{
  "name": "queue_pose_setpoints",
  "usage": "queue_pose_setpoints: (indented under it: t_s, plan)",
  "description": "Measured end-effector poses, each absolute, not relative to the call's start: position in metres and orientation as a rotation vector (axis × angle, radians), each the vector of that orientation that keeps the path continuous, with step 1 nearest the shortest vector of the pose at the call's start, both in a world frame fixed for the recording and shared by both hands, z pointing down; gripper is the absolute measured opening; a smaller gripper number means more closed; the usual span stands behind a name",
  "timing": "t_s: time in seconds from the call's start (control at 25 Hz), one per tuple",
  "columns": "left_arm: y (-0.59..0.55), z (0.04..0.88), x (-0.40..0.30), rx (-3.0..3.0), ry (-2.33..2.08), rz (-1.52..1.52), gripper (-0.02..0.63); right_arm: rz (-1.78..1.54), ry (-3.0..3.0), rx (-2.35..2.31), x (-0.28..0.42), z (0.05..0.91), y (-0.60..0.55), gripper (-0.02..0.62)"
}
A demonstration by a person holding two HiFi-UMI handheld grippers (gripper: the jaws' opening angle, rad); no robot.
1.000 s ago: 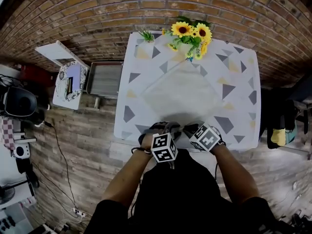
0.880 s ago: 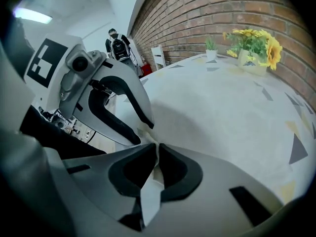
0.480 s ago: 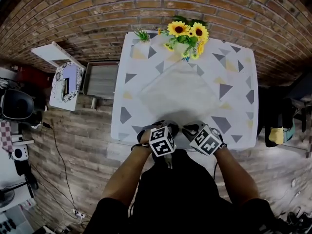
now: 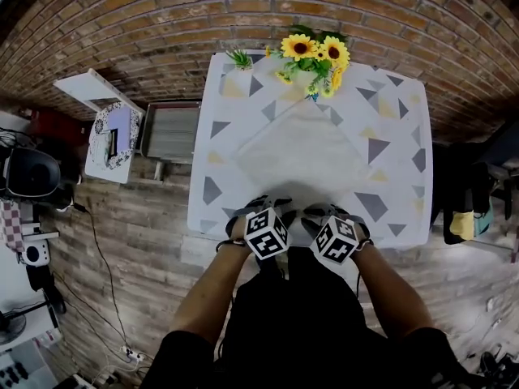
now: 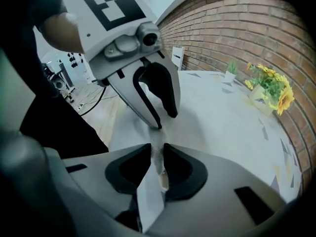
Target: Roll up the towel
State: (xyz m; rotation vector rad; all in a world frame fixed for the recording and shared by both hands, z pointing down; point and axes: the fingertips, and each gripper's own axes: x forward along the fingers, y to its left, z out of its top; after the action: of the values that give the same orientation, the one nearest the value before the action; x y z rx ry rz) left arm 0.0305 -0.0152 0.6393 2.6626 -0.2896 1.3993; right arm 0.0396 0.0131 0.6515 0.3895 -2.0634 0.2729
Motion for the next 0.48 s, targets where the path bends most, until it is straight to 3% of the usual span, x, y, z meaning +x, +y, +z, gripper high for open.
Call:
queue_pose_setpoints:
  t_s: [0.28,0.48]
  plan:
    - [0.006,0.633,0.030,2.846,-0.118,1.691,0.138,0.351,-2.074,0.411,0.040,0.652,0.009,0.069]
    - [0.002,0.643,0.040,2.861,-0.097,1.712,0.118,0.520,-2.121,0.441,0.040,0.643,0.005,0.044]
